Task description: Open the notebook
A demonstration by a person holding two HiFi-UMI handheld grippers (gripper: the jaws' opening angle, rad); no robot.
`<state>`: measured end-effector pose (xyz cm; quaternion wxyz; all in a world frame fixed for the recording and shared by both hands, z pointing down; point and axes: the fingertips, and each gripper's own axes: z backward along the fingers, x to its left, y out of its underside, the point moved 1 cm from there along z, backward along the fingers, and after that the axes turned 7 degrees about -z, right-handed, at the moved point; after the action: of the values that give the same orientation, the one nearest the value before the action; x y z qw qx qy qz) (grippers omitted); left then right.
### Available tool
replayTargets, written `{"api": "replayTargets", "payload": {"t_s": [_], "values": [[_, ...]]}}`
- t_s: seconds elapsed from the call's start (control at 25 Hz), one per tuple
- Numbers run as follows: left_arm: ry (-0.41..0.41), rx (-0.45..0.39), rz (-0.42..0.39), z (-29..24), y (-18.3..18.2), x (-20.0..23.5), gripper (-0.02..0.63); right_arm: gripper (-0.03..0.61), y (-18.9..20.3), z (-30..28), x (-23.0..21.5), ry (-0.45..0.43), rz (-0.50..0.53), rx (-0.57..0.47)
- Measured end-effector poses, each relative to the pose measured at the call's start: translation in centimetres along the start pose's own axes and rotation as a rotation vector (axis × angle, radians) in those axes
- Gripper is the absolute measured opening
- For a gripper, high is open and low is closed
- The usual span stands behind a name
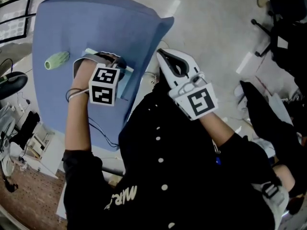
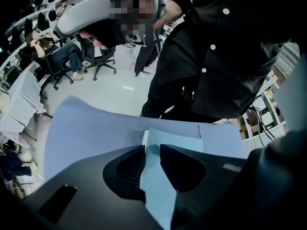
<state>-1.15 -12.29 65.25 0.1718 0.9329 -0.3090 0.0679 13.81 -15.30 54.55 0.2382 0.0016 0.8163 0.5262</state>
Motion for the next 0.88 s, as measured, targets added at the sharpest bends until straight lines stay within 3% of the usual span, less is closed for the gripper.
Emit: {"api": "replayTargets", "payload": {"t_s": [0.28, 0.52, 0.88], "values": [[-0.054, 0.007, -0.014, 0.6, -0.2, 0.7, 0.058, 0.002, -0.5, -0.7, -1.1, -0.014, 0.008, 0.007], [-0.161, 0.030, -0.027, 2.2, -0.5, -1.6, 0.027, 0.002, -1.0, -0.9, 0.9, -0.041, 0.044, 0.008], [-0.364, 0.055, 0.064, 5.5, -1.9, -5.6, 0.021, 0.002, -2.4, -1.0, 3.7, -0.110, 0.106, 0.007]]}}
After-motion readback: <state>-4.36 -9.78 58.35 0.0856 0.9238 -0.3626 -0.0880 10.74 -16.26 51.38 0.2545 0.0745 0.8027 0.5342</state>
